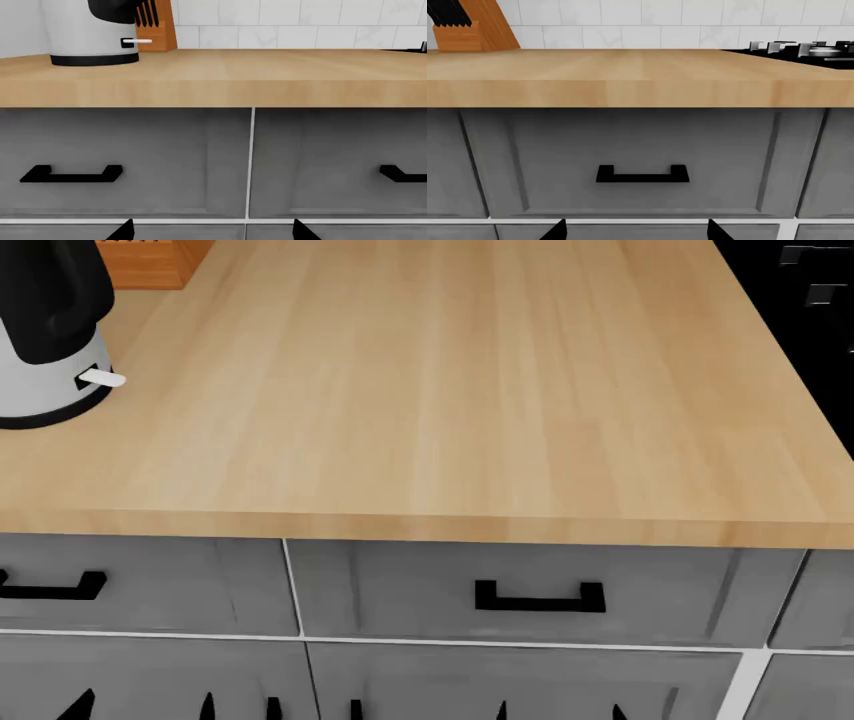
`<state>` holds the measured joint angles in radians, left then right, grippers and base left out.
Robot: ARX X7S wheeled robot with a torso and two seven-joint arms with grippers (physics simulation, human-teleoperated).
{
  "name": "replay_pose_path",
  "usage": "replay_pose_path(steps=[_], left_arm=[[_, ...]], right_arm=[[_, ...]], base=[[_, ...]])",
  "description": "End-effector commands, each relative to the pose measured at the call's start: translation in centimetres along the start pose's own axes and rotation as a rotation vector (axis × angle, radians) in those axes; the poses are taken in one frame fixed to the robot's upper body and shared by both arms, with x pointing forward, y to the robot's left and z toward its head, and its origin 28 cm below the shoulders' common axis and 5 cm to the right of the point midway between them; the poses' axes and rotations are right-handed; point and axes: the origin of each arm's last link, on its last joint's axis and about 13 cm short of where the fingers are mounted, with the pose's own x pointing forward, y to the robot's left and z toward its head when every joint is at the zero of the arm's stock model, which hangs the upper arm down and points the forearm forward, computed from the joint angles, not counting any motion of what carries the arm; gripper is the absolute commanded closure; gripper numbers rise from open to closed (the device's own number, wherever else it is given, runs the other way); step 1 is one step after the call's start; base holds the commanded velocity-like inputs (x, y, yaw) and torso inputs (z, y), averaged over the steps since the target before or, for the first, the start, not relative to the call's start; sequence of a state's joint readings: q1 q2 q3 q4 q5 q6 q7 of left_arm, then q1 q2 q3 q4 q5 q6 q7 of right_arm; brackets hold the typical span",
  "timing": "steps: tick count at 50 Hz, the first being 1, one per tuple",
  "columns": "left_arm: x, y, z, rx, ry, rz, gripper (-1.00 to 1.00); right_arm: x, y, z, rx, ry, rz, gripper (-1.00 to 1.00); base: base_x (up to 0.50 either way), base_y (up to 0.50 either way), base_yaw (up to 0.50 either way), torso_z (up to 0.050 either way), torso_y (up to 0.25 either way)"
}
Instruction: Press down the lever to turn on the electric kettle.
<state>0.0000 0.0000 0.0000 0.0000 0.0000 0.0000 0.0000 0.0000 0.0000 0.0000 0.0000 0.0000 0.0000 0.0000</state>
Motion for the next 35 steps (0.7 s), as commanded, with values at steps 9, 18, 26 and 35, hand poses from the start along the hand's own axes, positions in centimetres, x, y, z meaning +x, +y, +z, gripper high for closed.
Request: replay_pose_path(steps=[9, 18, 26, 35], left_arm=[[-0.4, -0.1, 0.2, -0.019, -0.028, -0.011, -1.00], [-1.1, -0.2, 1.8, -0.012, -0.074, 0.000, -1.00], [-2.1, 0.6, 6.4, -0.011, -0.187, 0.027, -1.00], [-4.4, 2.8, 12.3, 0.019, -0.314, 0.113, -1.00]], right_arm=[[-0.4, 0.1, 0.2, -0.024, -0.032, -0.001, -1.00], [-0.5, 0.1, 1.2, -0.051, -0.066, -0.003, -1.00], [-0.5, -0.4, 5.3, -0.070, -0.118, -0.002, -1.00], [0.3, -0.9, 11.2, -0.062, -0.192, -0.001, -1.00]], base=[[0.00, 0.00, 0.00, 0.000, 0.000], [0.00, 0.00, 0.00, 0.000, 0.000], [0.00, 0.00, 0.00, 0.000, 0.000], [0.00, 0.00, 0.00, 0.000, 0.000]])
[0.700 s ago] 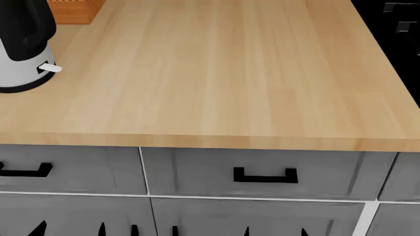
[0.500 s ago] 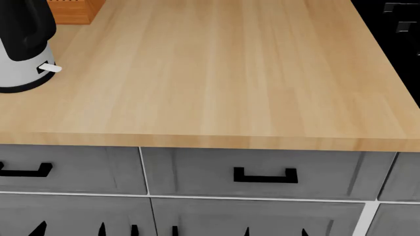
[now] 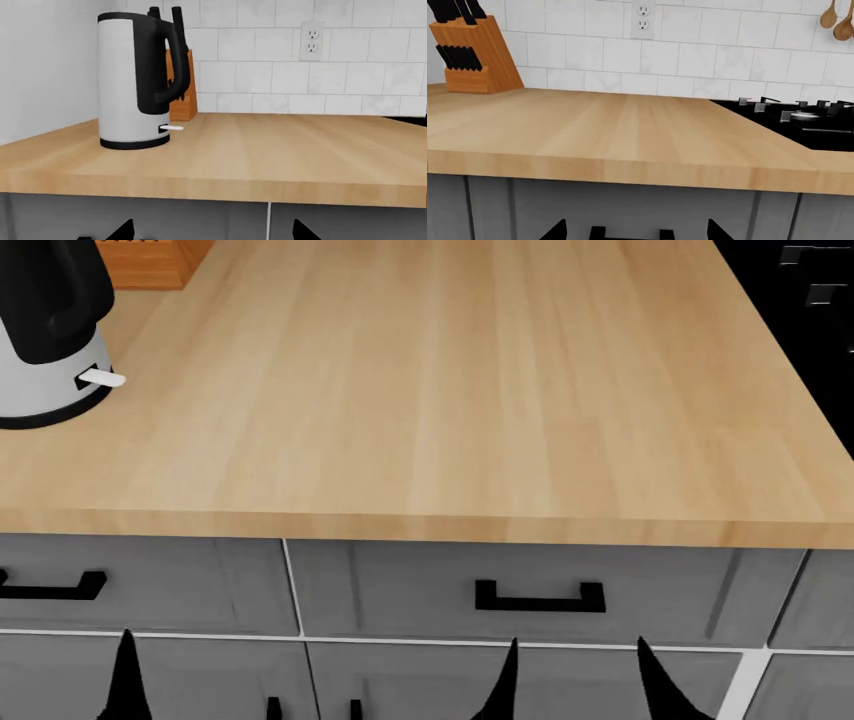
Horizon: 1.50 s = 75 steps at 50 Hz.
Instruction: Press down the lever to turn on the electric kettle.
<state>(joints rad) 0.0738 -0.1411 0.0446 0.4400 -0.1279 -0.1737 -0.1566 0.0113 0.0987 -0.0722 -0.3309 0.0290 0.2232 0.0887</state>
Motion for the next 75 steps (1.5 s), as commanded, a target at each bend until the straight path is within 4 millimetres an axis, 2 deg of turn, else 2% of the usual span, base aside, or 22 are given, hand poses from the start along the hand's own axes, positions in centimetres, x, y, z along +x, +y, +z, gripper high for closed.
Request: replay_pose_path(steps=[1, 3, 12, 17, 26, 27, 30, 34, 59, 60, 69, 75], left_arm=[[-1.9, 1.9, 6.1, 0.033, -0.147, 0.063, -1.00], [-2.4, 2.2, 6.7, 0.030, -0.160, 0.066, -1.00], [-2.6, 2.4, 5.6, 0.000, -0.150, 0.063, -1.00], [-2.4, 2.2, 5.1, -0.010, -0.144, 0.056, -1.00], [-2.5, 2.4, 4.7, -0.012, -0.138, 0.061, -1.00], [-3.2, 2.5, 4.1, -0.021, -0.129, 0.057, -1.00], [-3.2, 2.5, 3.9, -0.022, -0.126, 0.056, -1.00], [-3.5, 2.6, 3.6, -0.020, -0.122, 0.057, -1.00], [-3.7, 2.5, 3.6, -0.020, -0.130, 0.048, -1.00], [-3.9, 2.5, 3.6, -0.025, -0.133, 0.041, -1.00], [-4.8, 2.6, 3.9, -0.042, -0.152, 0.044, -1.00], [-5.5, 2.7, 4.4, -0.043, -0.176, 0.047, -1.00]], right_arm=[[1.3, -0.9, 6.4, 0.049, -0.089, 0.009, -1.00], [1.4, -1.1, 7.3, 0.060, -0.111, 0.024, -1.00], [1.8, -0.1, 6.0, 0.108, -0.095, 0.081, -1.00], [1.9, 0.1, 6.3, 0.151, -0.099, 0.097, -1.00], [1.9, 0.5, 6.3, 0.127, -0.092, 0.108, -1.00], [1.9, 0.6, 6.7, 0.101, -0.095, 0.114, -1.00], [1.9, 0.7, 6.7, 0.097, -0.091, 0.116, -1.00], [2.0, 0.9, 6.0, 0.077, -0.086, 0.126, -1.00], [2.1, 1.0, 5.8, 0.071, -0.087, 0.133, -1.00], [1.9, 1.1, 5.9, 0.135, -0.116, 0.173, -1.00], [1.8, 1.1, 6.1, 0.106, -0.131, 0.196, -1.00], [2.1, 0.9, 7.0, 0.136, -0.140, 0.188, -1.00]], base=[[0.00, 0.00, 0.00, 0.000, 0.000], [0.00, 0.00, 0.00, 0.000, 0.000], [0.00, 0.36, 0.00, 0.000, 0.000], [0.00, 0.50, 0.00, 0.000, 0.000], [0.00, 0.00, 0.50, 0.000, 0.000], [0.00, 0.00, 0.50, 0.000, 0.000], [0.00, 0.00, 0.50, 0.000, 0.000], [0.00, 0.00, 0.50, 0.000, 0.000], [0.00, 0.00, 0.50, 0.000, 0.000], [0.00, 0.00, 0.50, 0.000, 0.000], [0.27, 0.42, 0.00, 0.000, 0.000], [0.35, 0.36, 0.00, 0.000, 0.000]])
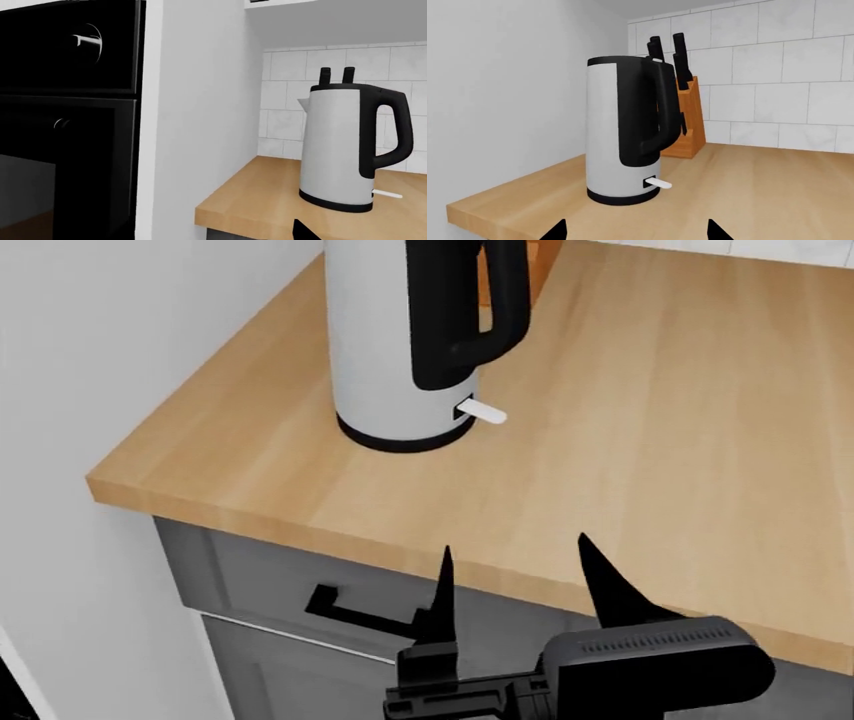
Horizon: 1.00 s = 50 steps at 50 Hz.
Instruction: Press down the lever to turn on the electric kettle.
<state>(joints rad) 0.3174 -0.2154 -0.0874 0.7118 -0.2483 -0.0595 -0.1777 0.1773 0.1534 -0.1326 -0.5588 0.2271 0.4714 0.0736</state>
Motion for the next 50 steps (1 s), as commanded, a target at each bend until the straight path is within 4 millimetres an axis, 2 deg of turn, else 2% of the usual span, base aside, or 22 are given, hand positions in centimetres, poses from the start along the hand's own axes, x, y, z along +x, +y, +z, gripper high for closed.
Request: replay_pose_path(steps=[1, 6, 12, 29, 36, 46, 50], left_arm=[[-0.8, 0.2, 0.7, -0.011, -0.028, 0.005, -1.00], [-0.9, -0.1, 0.5, -0.007, -0.026, -0.008, -1.00], [-0.9, -0.3, 0.4, 0.002, -0.022, -0.021, -1.00], [-1.0, -0.3, 0.1, 0.005, -0.017, -0.028, -1.00], [-1.0, -0.2, -0.2, 0.001, -0.012, -0.027, -1.00], [-1.1, -0.5, -0.3, 0.004, -0.010, -0.034, -1.00], [-1.0, -0.4, -0.5, 0.003, -0.007, -0.032, -1.00]], right_arm=[[0.3, 0.0, 1.0, 0.027, -0.024, 0.012, -1.00], [0.9, -0.1, 1.6, 0.036, -0.031, 0.004, -1.00], [0.8, -0.4, 1.1, 0.038, -0.023, -0.022, -1.00], [0.7, -0.4, 0.6, 0.029, -0.015, -0.020, -1.00], [0.7, -0.4, 0.6, 0.027, -0.005, -0.032, -1.00], [0.3, -0.7, 0.6, 0.005, 0.010, -0.045, -1.00], [-0.1, -0.6, -0.2, -0.047, 0.054, -0.018, -1.00]], base=[[0.35, 0.36, 0.00, 0.000, 0.000], [0.43, 0.22, 0.00, 0.000, 0.000], [0.53, -0.12, 0.00, 0.000, 0.000], [0.16, -0.06, 0.00, 0.000, 0.000], [0.51, -0.04, 0.00, 0.000, 0.000], [0.01, 0.00, 0.00, 0.000, 0.000], [0.00, 0.00, 0.00, 0.000, 0.000]])
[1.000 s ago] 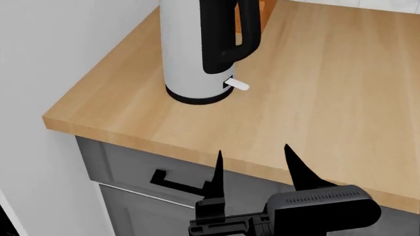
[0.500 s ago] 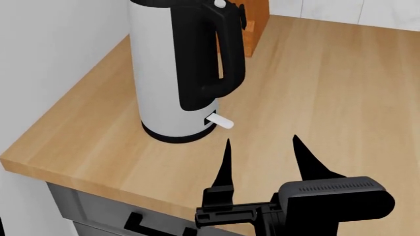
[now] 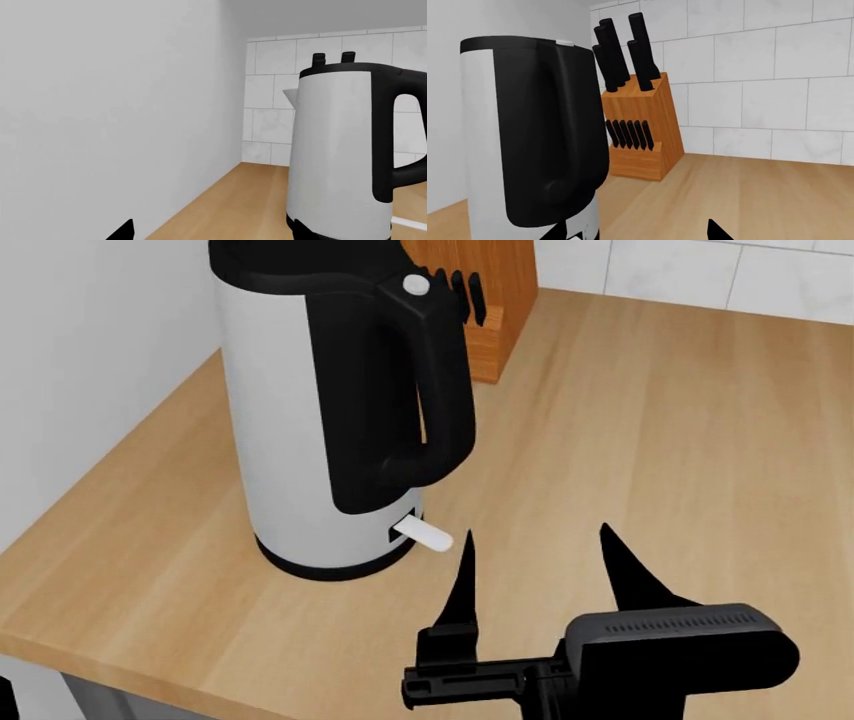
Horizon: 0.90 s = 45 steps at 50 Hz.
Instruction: Press down the lever to turn on the electric kettle.
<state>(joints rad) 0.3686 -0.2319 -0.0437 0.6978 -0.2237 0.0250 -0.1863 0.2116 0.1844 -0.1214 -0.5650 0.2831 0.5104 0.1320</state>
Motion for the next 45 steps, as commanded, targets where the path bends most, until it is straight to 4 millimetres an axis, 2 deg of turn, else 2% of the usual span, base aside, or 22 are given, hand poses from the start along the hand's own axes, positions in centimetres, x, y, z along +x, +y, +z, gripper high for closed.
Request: replay_pose_path(steps=[1, 4, 5, 13, 22, 30, 36, 45], left_arm=[[0.0, 0.0, -0.3, -0.001, 0.004, -0.002, -1.00], [0.0, 0.0, -0.3, -0.001, 0.004, -0.001, -1.00], [0.0, 0.0, -0.3, -0.001, 0.004, -0.001, -1.00], [0.2, -0.1, -0.3, 0.002, 0.002, -0.001, -1.00], [0.2, -0.2, -0.3, 0.008, 0.004, -0.004, -1.00], [0.1, 0.0, -0.3, 0.002, 0.005, -0.004, -1.00], [0.2, -0.1, -0.3, 0.002, 0.008, -0.004, -1.00], [0.2, -0.2, -0.2, -0.006, 0.003, -0.008, -1.00]], right_arm=[[-0.5, -0.2, -0.9, -0.050, 0.043, 0.018, -1.00], [-0.7, -0.3, -0.7, -0.048, 0.032, 0.013, -1.00], [-0.7, -0.3, -0.7, -0.048, 0.032, 0.013, 1.00], [0.9, -0.1, -1.1, -0.040, 0.069, 0.040, 1.00], [3.4, 0.1, -0.4, -0.107, 0.087, 0.021, 1.00], [4.1, 0.0, -1.3, -0.105, 0.117, 0.008, 1.00], [5.9, 0.8, -1.1, -0.150, 0.139, 0.031, 1.00], [6.9, 1.7, -1.3, -0.151, 0.156, 0.061, 1.00]], base=[[0.00, 0.00, 0.00, 0.000, 0.000], [0.00, 0.00, 0.00, 0.000, 0.000], [0.00, 0.00, 0.00, 0.000, 0.000], [0.00, 0.00, 0.00, 0.000, 0.000], [0.00, 0.00, 0.00, 0.000, 0.000], [0.00, 0.00, 0.00, 0.000, 0.000], [0.00, 0.00, 0.00, 0.000, 0.000], [0.00, 0.00, 0.00, 0.000, 0.000]])
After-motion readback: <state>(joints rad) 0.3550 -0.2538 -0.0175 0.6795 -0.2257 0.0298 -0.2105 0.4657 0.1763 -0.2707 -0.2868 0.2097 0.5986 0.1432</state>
